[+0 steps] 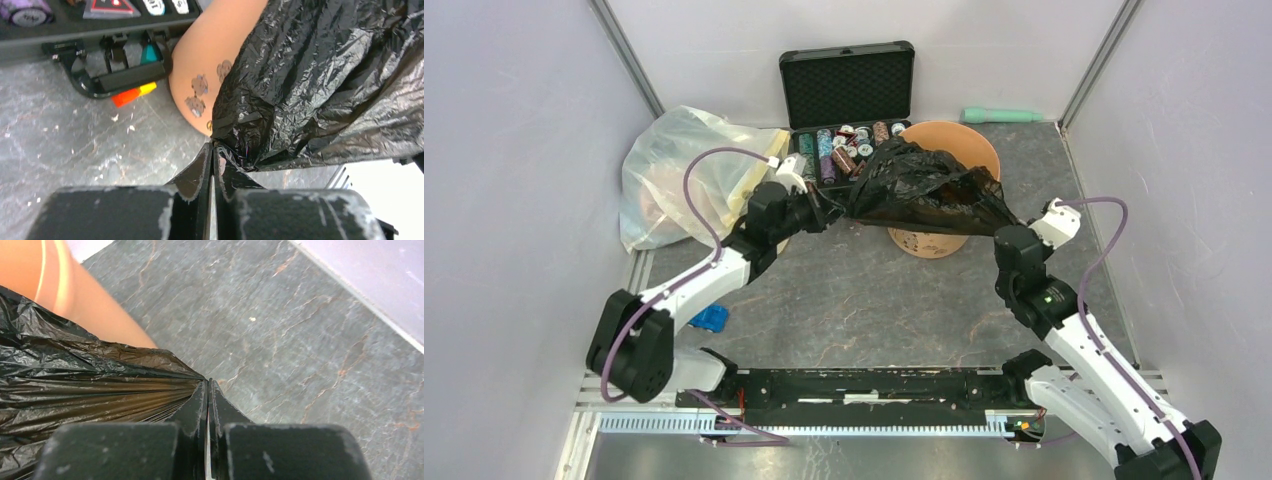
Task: Put the trash bags into the trash bin
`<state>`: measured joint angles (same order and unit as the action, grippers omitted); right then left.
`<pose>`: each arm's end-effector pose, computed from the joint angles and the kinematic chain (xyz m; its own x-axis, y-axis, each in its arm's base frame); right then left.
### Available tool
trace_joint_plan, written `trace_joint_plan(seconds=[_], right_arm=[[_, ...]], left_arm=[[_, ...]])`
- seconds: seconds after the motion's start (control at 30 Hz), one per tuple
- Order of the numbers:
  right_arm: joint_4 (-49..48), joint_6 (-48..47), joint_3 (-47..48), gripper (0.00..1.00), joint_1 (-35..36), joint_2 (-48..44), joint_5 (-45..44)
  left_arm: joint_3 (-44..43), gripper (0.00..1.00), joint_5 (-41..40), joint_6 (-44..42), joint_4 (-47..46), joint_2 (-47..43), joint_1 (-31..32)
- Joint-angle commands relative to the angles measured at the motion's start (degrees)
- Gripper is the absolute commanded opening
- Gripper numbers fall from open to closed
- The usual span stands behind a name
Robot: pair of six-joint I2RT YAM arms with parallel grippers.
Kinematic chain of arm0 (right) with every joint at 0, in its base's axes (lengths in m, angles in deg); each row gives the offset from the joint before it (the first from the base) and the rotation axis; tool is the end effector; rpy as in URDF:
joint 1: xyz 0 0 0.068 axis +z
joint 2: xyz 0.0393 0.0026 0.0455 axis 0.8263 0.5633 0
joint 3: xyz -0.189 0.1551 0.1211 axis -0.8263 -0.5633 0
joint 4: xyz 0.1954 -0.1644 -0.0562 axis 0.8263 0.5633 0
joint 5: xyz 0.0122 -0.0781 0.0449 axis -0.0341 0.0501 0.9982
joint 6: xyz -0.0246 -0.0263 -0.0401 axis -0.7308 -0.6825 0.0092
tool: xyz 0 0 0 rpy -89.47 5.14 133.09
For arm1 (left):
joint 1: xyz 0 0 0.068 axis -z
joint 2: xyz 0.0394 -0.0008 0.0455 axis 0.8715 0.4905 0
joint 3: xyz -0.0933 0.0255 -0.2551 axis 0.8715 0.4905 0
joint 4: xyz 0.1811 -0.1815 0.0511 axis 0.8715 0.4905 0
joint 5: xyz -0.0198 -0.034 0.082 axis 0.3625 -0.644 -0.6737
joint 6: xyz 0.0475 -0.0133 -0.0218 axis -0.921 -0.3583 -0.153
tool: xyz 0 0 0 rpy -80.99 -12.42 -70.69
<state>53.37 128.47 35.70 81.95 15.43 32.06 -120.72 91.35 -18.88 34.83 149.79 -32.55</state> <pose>0.1560 0.0470 0.2770 -0.1447 0.3990 -0.9055 0.5160 0.8112 0.2750 0.2569 -0.1463 0.2624 -0.5879 -0.3450 -0.7316 0.3762 0.6841 -0.6249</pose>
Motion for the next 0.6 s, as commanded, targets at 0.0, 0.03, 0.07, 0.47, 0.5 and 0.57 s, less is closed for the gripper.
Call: trace_joint_plan(seconds=[0.0, 0.03, 0.07, 0.47, 0.5, 0.57], right_arm=[[-3.6, -2.9, 1.3, 0.0, -1.7, 1.8, -7.8], [-4.0, -3.4, 1.5, 0.0, -2.1, 2.3, -8.0], [-4.7, -4.1, 1.6, 0.0, -2.5, 2.5, -8.0], [-14.7, -20.7, 2.7, 0.14, -6.3, 3.5, 5.8], [-15.4, -22.0, 2.1, 0.17, -6.4, 2.5, 7.0], [-16.5, -24.9, 1.1, 0.21, -6.4, 0.6, 9.3]], left_arm=[[-5.8, 0.1, -1.6, 0.6, -6.0, 5.3, -0.2], [-6.7, 0.11, -1.4, 0.8, -6.2, 6.6, -0.2], [-7.4, 0.12, -1.3, 1.0, -6.6, 7.5, -0.2], [-10.3, 0.42, -1.6, -1.6, -4.3, 8.9, -0.2], [-9.8, 0.47, -2.0, -2.2, -3.7, 7.5, -0.2], [-8.1, 0.58, -3.3, -3.3, -3.0, 4.9, -0.1]])
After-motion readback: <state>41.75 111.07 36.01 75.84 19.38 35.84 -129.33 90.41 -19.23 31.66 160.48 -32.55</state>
